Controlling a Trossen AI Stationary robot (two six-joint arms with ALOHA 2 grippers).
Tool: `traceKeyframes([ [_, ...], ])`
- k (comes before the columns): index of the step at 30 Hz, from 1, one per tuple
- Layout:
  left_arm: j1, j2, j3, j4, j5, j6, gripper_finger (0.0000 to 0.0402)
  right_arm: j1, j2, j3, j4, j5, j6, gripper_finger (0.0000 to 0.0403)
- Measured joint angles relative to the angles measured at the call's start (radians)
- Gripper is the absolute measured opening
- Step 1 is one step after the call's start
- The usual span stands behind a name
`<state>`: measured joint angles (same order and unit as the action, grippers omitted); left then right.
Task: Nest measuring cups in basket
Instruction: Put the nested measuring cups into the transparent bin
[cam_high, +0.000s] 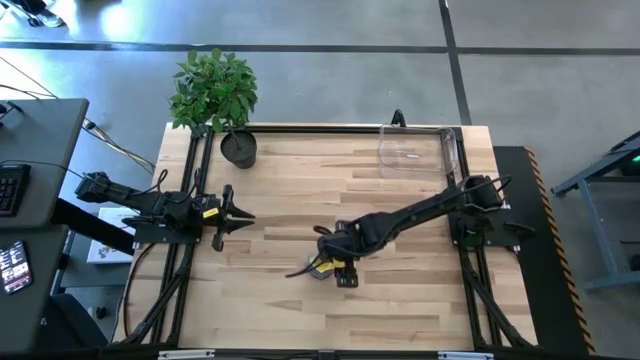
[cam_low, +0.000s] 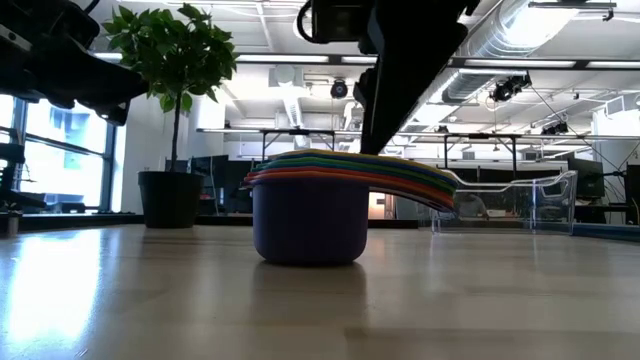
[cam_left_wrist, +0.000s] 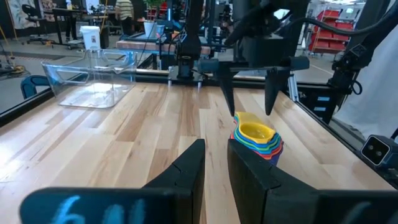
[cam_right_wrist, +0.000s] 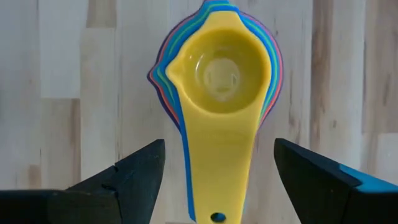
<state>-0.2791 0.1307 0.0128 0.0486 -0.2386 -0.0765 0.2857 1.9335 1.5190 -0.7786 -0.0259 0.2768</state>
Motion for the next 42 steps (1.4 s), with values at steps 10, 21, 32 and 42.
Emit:
traceKeyframes([
  [10,0.0,0.0,0.0,0.0,0.0,0.0,0.006,0.037,-0.059,-0.098,0.093,0.11,0.073,0.0293],
  [21,0.0,0.001,0.0,0.0,0.0,0.0,0.006,0.049,-0.18,-0.321,0.349,0.135,0.101,0.0293],
  [32,0.0,0.002,0.0,0.0,0.0,0.0,0.006,0.062,-0.185,-0.43,0.526,0.157,0.088,0.0293],
  [42,0.0,0.002,0.0,0.0,0.0,0.001,0.006,0.062,-0.179,-0.462,0.582,0.148,0.063,0.0293],
])
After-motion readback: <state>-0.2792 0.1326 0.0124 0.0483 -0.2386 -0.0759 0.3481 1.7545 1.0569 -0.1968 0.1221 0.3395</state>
